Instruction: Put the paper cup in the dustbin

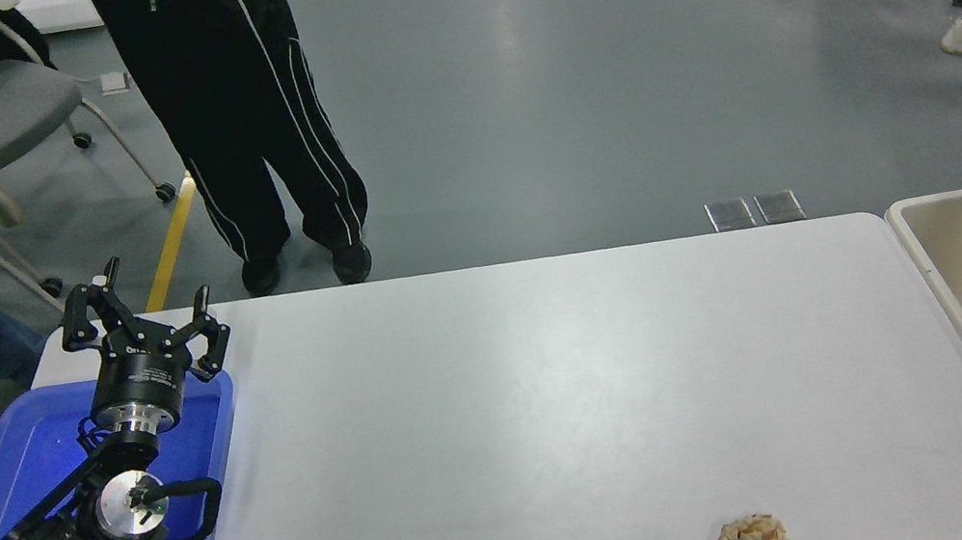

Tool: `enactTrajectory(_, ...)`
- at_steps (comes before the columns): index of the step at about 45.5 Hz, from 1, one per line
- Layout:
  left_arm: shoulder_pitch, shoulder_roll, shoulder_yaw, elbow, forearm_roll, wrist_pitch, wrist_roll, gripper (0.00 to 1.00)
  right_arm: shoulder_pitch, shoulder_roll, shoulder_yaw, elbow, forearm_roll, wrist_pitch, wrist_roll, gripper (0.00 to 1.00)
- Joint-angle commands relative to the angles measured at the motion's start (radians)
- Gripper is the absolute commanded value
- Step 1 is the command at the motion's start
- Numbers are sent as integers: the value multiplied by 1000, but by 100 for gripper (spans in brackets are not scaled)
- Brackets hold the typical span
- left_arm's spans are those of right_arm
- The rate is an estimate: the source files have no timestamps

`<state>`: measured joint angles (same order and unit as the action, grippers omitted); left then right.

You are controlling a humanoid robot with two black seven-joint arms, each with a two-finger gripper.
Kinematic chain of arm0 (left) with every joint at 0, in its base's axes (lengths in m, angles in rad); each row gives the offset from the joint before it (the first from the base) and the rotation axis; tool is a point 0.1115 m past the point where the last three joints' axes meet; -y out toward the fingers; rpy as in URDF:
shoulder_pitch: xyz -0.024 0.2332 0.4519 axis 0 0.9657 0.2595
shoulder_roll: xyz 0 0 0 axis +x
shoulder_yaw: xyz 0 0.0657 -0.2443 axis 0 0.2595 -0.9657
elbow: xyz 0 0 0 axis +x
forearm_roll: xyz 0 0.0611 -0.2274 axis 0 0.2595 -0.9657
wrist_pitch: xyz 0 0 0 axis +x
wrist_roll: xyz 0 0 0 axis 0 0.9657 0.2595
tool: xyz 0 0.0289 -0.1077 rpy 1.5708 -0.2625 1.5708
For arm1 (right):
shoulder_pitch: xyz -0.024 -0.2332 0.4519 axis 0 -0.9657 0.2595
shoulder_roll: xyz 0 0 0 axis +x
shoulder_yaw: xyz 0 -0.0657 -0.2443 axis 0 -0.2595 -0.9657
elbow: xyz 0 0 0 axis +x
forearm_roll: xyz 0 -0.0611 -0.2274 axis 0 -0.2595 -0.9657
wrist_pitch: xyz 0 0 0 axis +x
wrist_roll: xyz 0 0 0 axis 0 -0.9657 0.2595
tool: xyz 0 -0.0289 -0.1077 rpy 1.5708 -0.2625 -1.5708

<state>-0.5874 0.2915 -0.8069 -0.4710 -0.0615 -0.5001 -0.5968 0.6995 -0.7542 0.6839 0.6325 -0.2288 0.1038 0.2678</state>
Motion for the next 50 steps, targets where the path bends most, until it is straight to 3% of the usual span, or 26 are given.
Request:
enactTrajectory(1,0,0,0,0,0,0,0,100,-118,111,284,138,-9,-18,2,100)
enactTrajectory(12,0,0,0,0,0,0,0,100,-192,268,401,136,-21,-32,22,100)
enactTrajectory(25,0,0,0,0,0,0,0,100,-229,383,482,136,-53,-24,132,100)
enactTrajectory(32,0,0,0,0,0,0,0,100,-222,391,468,127,-53,-19,192,100)
enactTrajectory(50,0,1,0,0,0,0,0,100,-216,392,335,105,-35,-10,194,100)
